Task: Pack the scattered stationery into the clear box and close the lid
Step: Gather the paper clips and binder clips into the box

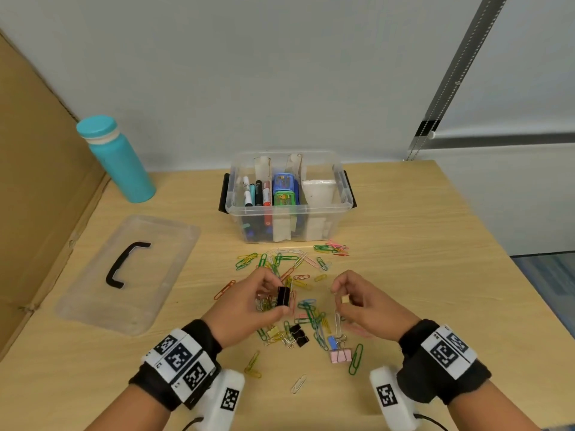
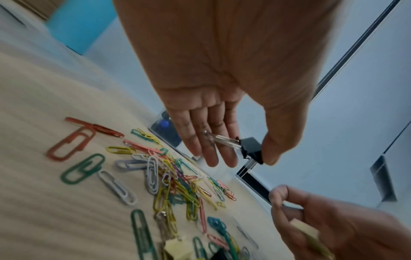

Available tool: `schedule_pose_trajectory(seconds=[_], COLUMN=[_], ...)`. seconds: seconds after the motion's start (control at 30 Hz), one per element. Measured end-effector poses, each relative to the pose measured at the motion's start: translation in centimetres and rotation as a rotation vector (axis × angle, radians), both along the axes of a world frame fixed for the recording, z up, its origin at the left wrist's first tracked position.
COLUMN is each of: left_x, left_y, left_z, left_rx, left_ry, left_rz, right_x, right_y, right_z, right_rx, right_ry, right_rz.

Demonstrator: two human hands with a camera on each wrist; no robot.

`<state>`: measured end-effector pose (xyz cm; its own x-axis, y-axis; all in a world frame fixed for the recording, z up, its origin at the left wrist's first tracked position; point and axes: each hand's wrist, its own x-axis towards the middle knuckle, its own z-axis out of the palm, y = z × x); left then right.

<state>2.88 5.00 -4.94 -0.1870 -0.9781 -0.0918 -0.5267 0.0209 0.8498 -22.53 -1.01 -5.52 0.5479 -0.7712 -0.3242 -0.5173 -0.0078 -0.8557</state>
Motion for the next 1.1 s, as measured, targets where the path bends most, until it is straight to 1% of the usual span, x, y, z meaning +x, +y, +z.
schedule_pose_trajectory(seconds=[0.1,0.23,0.3,0.43,0.5,0.57,0.67,0.73,0.8,0.93,1.0,1.1], left_x=[0.0,-1.5,-2.4,-3.7,-4.1,-4.2,-4.1,-3.9,-3.4,-2.1,-1.4,-0.4], left_y=[0.1,0.4,0.6,0.5,0.4,0.4,0.5,0.6,0.7,0.4,0.2,0.1], left_z=[-0.1,-0.3,-0.6,-1.5,-1.8,-2.1,-2.3,-2.3,-2.1,-1.6,-1.2,-0.5], left_rx=[-0.004,-0.057,-0.049,0.014,0.036,0.025,-0.003,-0.001,0.012,0.076,0.094,0.131], left_ry=[-0.055,-0.301,-0.414,-0.663,-0.724,-0.735,-0.695,-0.624,-0.508,-0.289,-0.171,-0.009], left_rz=[-0.004,-0.117,-0.155,-0.22,-0.244,-0.235,-0.203,-0.173,-0.121,-0.006,0.052,0.137], right_x=[-0.4,-0.4,-0.2,0.1,0.1,0.1,-0.4,-0.9,-1.4,-1.8,-1.9,-1.8], right_y=[0.6,1.4,1.6,1.7,1.7,1.5,1.0,0.4,-0.1,-0.6,-0.8,-0.9], right_z=[0.2,-0.3,-0.8,-1.5,-1.6,-1.4,-0.7,-0.5,-0.2,0.0,0.1,-0.1], right_rx=[-0.04,-0.004,-0.044,-0.113,-0.112,-0.087,-0.04,-0.019,0.003,0.109,0.139,0.275], right_ry=[0.192,0.359,0.421,0.426,0.399,0.34,0.225,0.167,0.132,-0.073,-0.115,-0.221], right_rz=[0.185,0.331,0.384,0.41,0.4,0.365,0.302,0.26,0.208,0.116,0.07,-0.068])
